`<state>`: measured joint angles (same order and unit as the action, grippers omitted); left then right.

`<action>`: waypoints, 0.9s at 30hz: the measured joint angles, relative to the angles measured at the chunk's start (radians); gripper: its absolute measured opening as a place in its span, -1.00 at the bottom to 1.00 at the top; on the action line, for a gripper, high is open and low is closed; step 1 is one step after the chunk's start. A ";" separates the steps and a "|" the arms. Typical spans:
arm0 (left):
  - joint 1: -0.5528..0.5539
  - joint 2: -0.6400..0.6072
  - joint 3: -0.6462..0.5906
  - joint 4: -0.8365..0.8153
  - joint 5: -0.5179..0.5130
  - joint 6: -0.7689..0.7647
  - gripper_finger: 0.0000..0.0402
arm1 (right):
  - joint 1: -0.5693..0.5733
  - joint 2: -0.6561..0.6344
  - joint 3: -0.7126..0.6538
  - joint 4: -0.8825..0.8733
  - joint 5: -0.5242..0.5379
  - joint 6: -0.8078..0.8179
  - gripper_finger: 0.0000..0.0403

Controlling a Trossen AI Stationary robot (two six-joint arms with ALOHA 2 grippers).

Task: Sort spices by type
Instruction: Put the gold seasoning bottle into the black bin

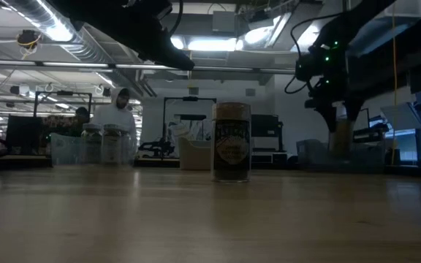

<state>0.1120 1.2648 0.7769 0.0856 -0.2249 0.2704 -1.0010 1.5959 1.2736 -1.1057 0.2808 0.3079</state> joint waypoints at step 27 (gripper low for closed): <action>0.000 0.000 0.000 0.000 0.000 0.002 0.22 | -0.001 0.087 -0.001 0.014 0.034 -0.002 0.71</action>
<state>0.1120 1.2648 0.7769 0.0851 -0.2245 0.2726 -1.0019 1.6825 1.2728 -1.0920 0.3149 0.3062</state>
